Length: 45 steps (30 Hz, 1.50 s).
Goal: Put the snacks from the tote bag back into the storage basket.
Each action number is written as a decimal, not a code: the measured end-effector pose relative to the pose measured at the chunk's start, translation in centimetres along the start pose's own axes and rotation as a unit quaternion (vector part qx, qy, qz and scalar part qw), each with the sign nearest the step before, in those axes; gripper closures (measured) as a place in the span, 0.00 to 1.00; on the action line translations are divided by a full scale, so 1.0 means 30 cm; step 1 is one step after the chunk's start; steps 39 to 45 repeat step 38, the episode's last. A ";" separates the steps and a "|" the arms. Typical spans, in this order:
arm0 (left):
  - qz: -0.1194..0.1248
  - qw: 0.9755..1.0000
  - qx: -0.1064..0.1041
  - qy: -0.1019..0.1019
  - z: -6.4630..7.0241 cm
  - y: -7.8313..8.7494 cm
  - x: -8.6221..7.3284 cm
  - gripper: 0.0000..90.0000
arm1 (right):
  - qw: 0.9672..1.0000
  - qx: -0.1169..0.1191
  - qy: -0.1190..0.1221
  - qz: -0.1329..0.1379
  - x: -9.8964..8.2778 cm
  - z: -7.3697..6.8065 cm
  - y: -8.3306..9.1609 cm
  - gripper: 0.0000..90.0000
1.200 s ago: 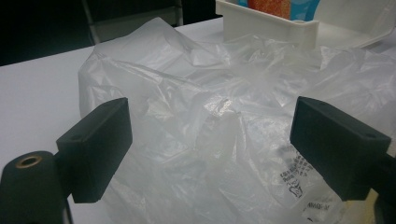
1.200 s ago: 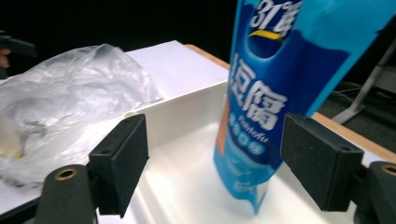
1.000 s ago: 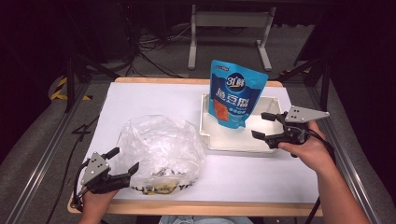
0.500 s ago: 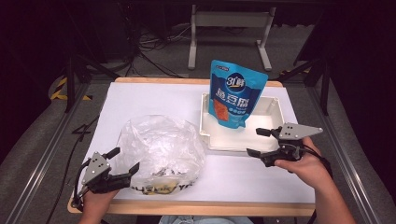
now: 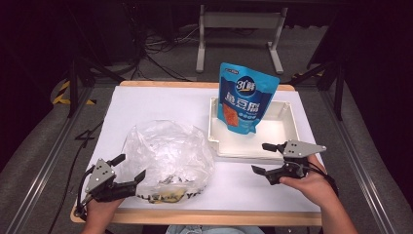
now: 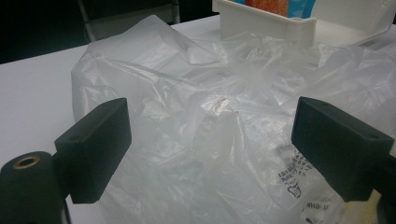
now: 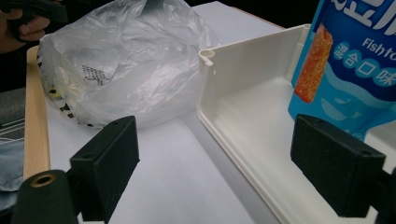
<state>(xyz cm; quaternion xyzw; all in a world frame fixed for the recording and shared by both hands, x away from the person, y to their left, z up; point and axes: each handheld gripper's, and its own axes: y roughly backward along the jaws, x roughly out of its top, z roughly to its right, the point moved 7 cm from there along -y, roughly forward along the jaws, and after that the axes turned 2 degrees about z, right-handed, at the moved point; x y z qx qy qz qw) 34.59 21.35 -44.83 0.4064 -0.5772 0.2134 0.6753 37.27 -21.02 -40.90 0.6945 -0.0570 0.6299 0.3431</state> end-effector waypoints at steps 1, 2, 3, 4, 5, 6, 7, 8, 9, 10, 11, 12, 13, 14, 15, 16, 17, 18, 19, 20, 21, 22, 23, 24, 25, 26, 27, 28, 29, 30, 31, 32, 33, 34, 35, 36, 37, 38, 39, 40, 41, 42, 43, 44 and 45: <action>0.001 1.000 -0.001 0.001 0.000 0.000 0.000 0.14 | 1.000 -0.001 0.001 0.000 -0.010 -0.005 -0.005 0.18; 0.001 1.000 -0.002 0.001 0.000 -0.001 0.000 0.14 | 1.000 -0.005 0.005 0.001 -0.022 -0.008 -0.011 0.18; 0.000 1.000 -0.003 0.001 0.000 -0.001 0.000 0.14 | 1.000 -0.005 0.004 -0.002 -0.035 -0.011 -0.016 0.18; 0.000 1.000 -0.005 0.002 0.000 -0.001 0.000 0.13 | 1.000 -0.003 0.002 -0.005 -0.048 -0.015 -0.020 0.18; -0.001 1.000 -0.006 0.003 0.000 -0.002 0.000 0.13 | 1.000 -0.003 0.000 -0.007 -0.059 -0.017 -0.025 0.18; -0.001 1.000 -0.007 0.003 0.000 -0.003 0.000 0.12 | 1.000 -0.006 0.000 -0.007 -0.071 -0.016 -0.030 0.18; -0.002 1.000 -0.008 0.003 0.001 -0.004 0.000 0.12 | 1.000 -0.008 0.002 -0.007 -0.078 -0.016 -0.034 0.18; -0.003 1.000 -0.009 0.002 0.001 -0.005 -0.001 0.12 | 1.000 -0.009 0.002 -0.007 -0.085 -0.016 -0.039 0.18; -0.004 1.000 -0.011 0.003 0.002 -0.006 -0.001 0.11 | 1.000 -0.010 0.001 -0.010 -0.093 -0.016 -0.043 0.18; -0.004 1.000 -0.010 0.002 0.003 -0.008 -0.001 0.11 | 1.000 -0.010 -0.001 -0.011 -0.101 -0.017 -0.049 0.18; -0.005 1.000 -0.011 0.001 0.003 -0.009 -0.001 0.11 | 1.000 -0.010 -0.002 -0.014 -0.111 -0.017 -0.055 0.18; -0.005 1.000 -0.011 0.000 0.003 -0.010 -0.001 0.11 | 1.000 -0.010 -0.001 -0.016 -0.117 -0.016 -0.060 0.18; -0.005 1.000 -0.012 0.000 0.004 -0.010 -0.001 0.11 | 1.000 -0.010 -0.003 -0.018 -0.126 -0.015 -0.068 0.18; -0.007 1.000 -0.013 0.001 0.004 -0.011 -0.002 0.11 | 1.000 -0.010 -0.003 -0.021 -0.131 -0.015 -0.072 0.18; -0.007 1.000 -0.012 0.000 0.004 -0.012 -0.002 0.11 | 1.000 -0.010 -0.003 -0.024 -0.140 -0.015 -0.080 0.18; -0.009 1.000 -0.013 0.000 0.004 -0.012 -0.003 0.11 | 1.000 -0.010 -0.003 -0.026 -0.145 -0.015 -0.084 0.18; -0.009 1.000 -0.013 0.000 0.004 -0.012 -0.003 0.11 | 1.000 -0.007 -0.006 -0.029 -0.153 -0.019 -0.091 0.18; -0.009 1.000 -0.014 -0.001 0.004 -0.014 -0.003 0.11 | 0.999 -0.007 -0.007 -0.033 -0.159 -0.022 -0.096 0.18; -0.010 1.000 -0.015 -0.001 0.004 -0.014 -0.003 0.10 | 0.999 -0.008 -0.007 -0.035 -0.164 -0.023 -0.100 0.18; -0.010 1.000 -0.016 -0.001 0.005 -0.014 -0.004 0.10 | 0.999 -0.008 -0.008 -0.037 -0.169 -0.025 -0.103 0.18; -0.010 1.000 -0.016 0.000 0.005 -0.014 -0.004 0.10 | 0.999 -0.006 -0.009 -0.039 -0.174 -0.025 -0.107 0.18; -0.009 1.000 -0.016 0.002 0.005 -0.015 -0.004 0.10 | 0.999 -0.005 -0.011 -0.042 -0.178 -0.026 -0.110 0.18; -0.010 1.000 -0.016 0.001 0.004 -0.015 -0.004 0.10 | 0.999 -0.007 -0.010 -0.046 -0.183 -0.024 -0.115 0.18; -0.010 1.000 -0.016 0.002 0.005 -0.016 -0.004 0.10 | 0.999 -0.009 -0.010 -0.048 -0.185 -0.023 -0.117 0.18; -0.010 1.000 -0.016 0.002 0.005 -0.016 -0.004 0.10 | 0.999 -0.012 -0.009 -0.050 -0.189 -0.021 -0.120 0.18; -0.010 1.000 -0.016 0.002 0.005 -0.016 -0.004 0.10 | 0.998 -0.012 -0.011 -0.053 -0.192 -0.022 -0.122 0.17; -0.010 1.000 -0.017 0.002 0.005 -0.016 -0.004 0.10 | 0.998 -0.012 -0.011 -0.053 -0.194 -0.022 -0.125 0.16; -0.011 1.000 -0.017 0.001 0.004 -0.016 -0.004 0.10 | 0.998 -0.013 -0.010 -0.056 -0.197 -0.021 -0.126 0.16; -0.011 1.000 -0.018 0.002 0.005 -0.016 -0.005 0.10 | 0.998 -0.016 -0.008 -0.058 -0.199 -0.020 -0.128 0.16; -0.011 1.000 -0.019 0.002 0.005 -0.017 -0.005 0.10 | 0.998 -0.017 -0.006 -0.059 -0.200 -0.020 -0.130 0.16; -0.012 1.000 -0.019 0.003 0.005 -0.017 -0.005 0.10 | 0.998 -0.018 -0.006 -0.059 -0.200 -0.020 -0.130 0.16; -0.012 1.000 -0.019 0.003 0.006 -0.017 -0.005 0.10 | 0.998 -0.019 -0.005 -0.058 -0.200 -0.020 -0.131 0.16; -0.011 1.000 -0.019 0.004 0.007 -0.018 -0.005 0.10 | 0.998 -0.020 -0.004 -0.058 -0.200 -0.019 -0.131 0.16; -0.011 1.000 -0.020 0.004 0.007 -0.017 -0.004 0.10 | 0.998 -0.019 -0.004 -0.057 -0.199 -0.019 -0.131 0.16; -0.011 1.000 -0.021 0.004 0.007 -0.017 -0.004 0.09 | 0.998 -0.020 -0.004 -0.057 -0.198 -0.019 -0.131 0.16; -0.010 1.000 -0.023 0.007 0.008 -0.016 -0.003 0.09 | 0.998 -0.019 -0.005 -0.056 -0.198 -0.019 -0.131 0.16; -0.009 1.000 -0.025 0.009 0.009 -0.016 -0.002 0.08 | 0.998 -0.019 -0.005 -0.057 -0.199 -0.019 -0.131 0.16; -0.009 1.000 -0.025 0.009 0.009 -0.016 -0.002 0.07 | 0.998 -0.020 -0.005 -0.057 -0.200 -0.018 -0.131 0.16; -0.009 1.000 -0.025 0.009 0.009 -0.016 -0.002 0.07 | 0.998 -0.020 -0.005 -0.057 -0.200 -0.018 -0.131 0.16; -0.009 1.000 -0.025 0.009 0.009 -0.016 -0.002 0.07 | 0.998 -0.020 -0.005 -0.057 -0.200 -0.018 -0.131 0.16; -0.009 1.000 -0.025 0.009 0.009 -0.016 -0.002 0.07 | 0.998 -0.020 -0.005 -0.057 -0.200 -0.018 -0.131 0.16; -0.009 1.000 -0.025 0.009 0.009 -0.016 -0.002 0.07 | 0.998 -0.020 -0.005 -0.057 -0.200 -0.018 -0.131 0.16; -0.009 1.000 -0.025 0.009 0.009 -0.016 -0.002 0.07 | 0.998 -0.020 -0.005 -0.057 -0.200 -0.018 -0.131 0.16; -0.009 1.000 -0.025 0.009 0.009 -0.016 -0.002 0.07 | 0.998 -0.020 -0.005 -0.057 -0.200 -0.018 -0.131 0.16; -0.009 1.000 -0.025 0.009 0.009 -0.016 -0.002 0.07 | 0.998 -0.020 -0.005 -0.057 -0.200 -0.018 -0.131 0.16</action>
